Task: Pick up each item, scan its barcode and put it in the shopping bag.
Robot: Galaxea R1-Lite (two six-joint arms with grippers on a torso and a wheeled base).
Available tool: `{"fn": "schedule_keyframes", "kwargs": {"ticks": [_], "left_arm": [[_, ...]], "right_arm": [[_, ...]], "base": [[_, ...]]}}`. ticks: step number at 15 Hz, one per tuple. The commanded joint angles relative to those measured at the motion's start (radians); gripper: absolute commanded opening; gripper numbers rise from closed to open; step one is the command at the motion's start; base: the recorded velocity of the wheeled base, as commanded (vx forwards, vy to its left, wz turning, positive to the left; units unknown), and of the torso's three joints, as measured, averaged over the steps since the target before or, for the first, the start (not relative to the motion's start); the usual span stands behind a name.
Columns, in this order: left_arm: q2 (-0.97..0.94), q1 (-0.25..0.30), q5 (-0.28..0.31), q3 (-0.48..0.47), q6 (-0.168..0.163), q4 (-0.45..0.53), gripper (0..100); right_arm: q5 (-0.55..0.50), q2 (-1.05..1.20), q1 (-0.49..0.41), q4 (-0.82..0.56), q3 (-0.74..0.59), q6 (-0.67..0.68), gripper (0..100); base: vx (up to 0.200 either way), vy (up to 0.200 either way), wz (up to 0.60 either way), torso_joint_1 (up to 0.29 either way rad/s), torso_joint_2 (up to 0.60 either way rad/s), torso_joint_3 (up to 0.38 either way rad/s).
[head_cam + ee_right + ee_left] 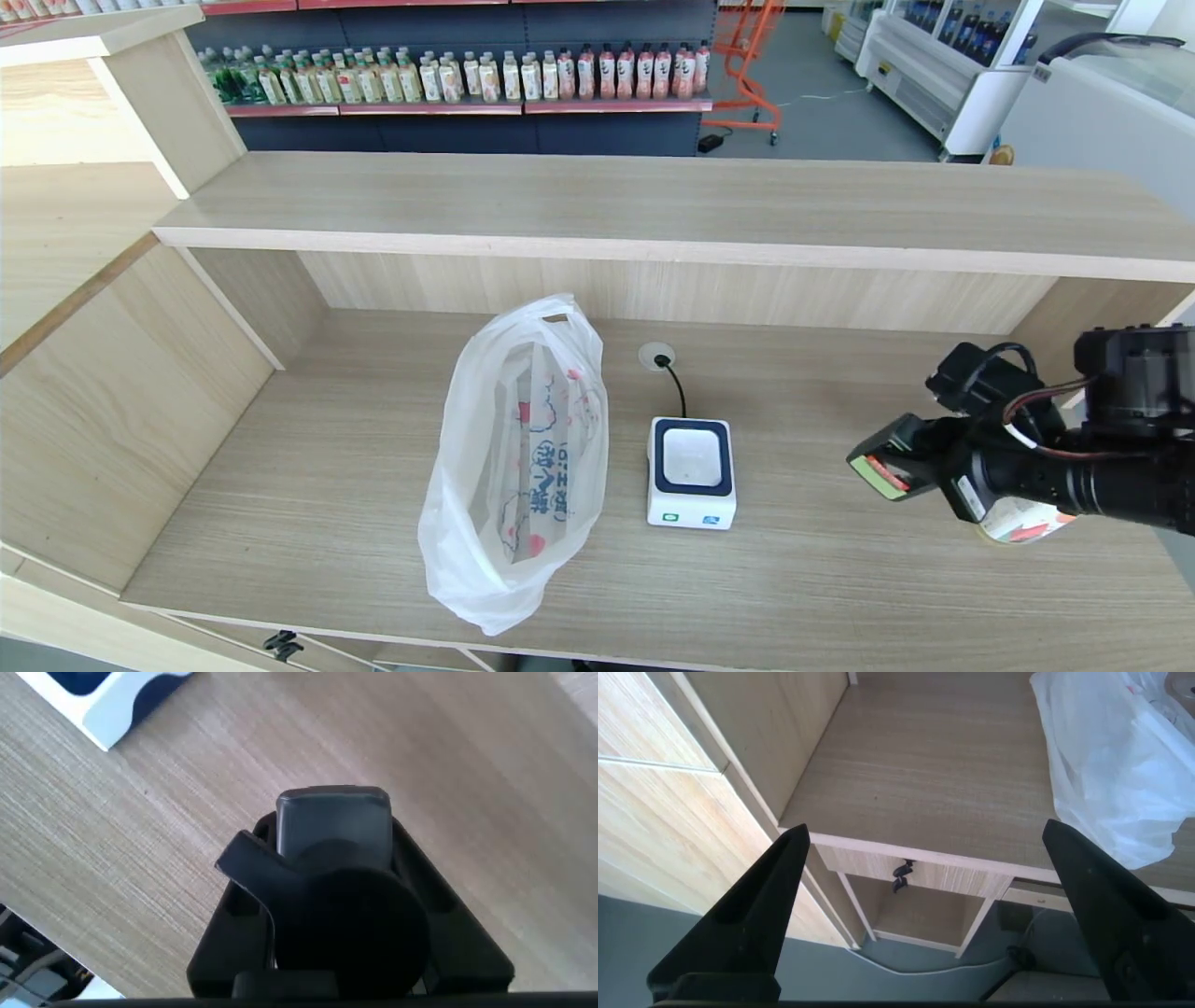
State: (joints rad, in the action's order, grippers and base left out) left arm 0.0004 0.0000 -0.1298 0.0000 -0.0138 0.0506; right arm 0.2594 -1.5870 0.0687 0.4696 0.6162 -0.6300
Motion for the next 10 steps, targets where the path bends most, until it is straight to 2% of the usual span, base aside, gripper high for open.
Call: {"fn": "schedule_keyframes", "kwargs": {"ticks": [1, 3, 5, 7, 8, 9, 10], "left_arm": [[0.0, 0.0, -0.001, 0.0, 0.0, 0.0, 100], [0.0, 0.0, -0.001, 0.0, 0.0, 0.0, 100], [0.001, 0.0, -0.001, 0.0, 0.0, 0.0, 100], [0.001, 0.0, -0.001, 0.0, 0.0, 0.0, 100], [0.0, 0.0, -0.001, 0.0, 0.0, 0.0, 100], [0.0, 0.0, -0.001, 0.0, 0.0, 0.0, 100], [0.0, 0.0, -0.001, 0.0, 0.0, 0.0, 100]], "right_arm": [[0.003, 0.331, 0.006, 0.08, -0.101, -0.025, 0], [0.049, 0.374, 0.026, 0.092, -0.125, -0.261, 0], [0.207, 0.371, 0.023, 0.093, -0.128, -0.491, 0], [0.408, 0.381, 0.026, 0.089, -0.13, -0.971, 0], [0.526, 0.386, 0.033, 0.089, -0.118, -1.169, 0], [0.607, 0.383, 0.051, 0.083, -0.115, -1.301, 0], [0.635, 0.375, 0.091, 0.052, -0.141, -1.49, 0]], "base": [[0.0, 0.0, 0.0, 0.0, 0.0, 0.0], [0.0, 0.0, 0.0, 0.0, 0.0, 0.0], [0.0, 0.0, 0.0, 0.0, 0.0, 0.0], [0.0, 0.0, 0.0, 0.0, 0.0, 0.0], [0.0, 0.0, 0.0, 0.0, 0.0, 0.0], [0.0, 0.0, 0.0, 0.0, 0.0, 0.0], [0.0, 0.0, 0.0, 0.0, 0.0, 0.0]]}}
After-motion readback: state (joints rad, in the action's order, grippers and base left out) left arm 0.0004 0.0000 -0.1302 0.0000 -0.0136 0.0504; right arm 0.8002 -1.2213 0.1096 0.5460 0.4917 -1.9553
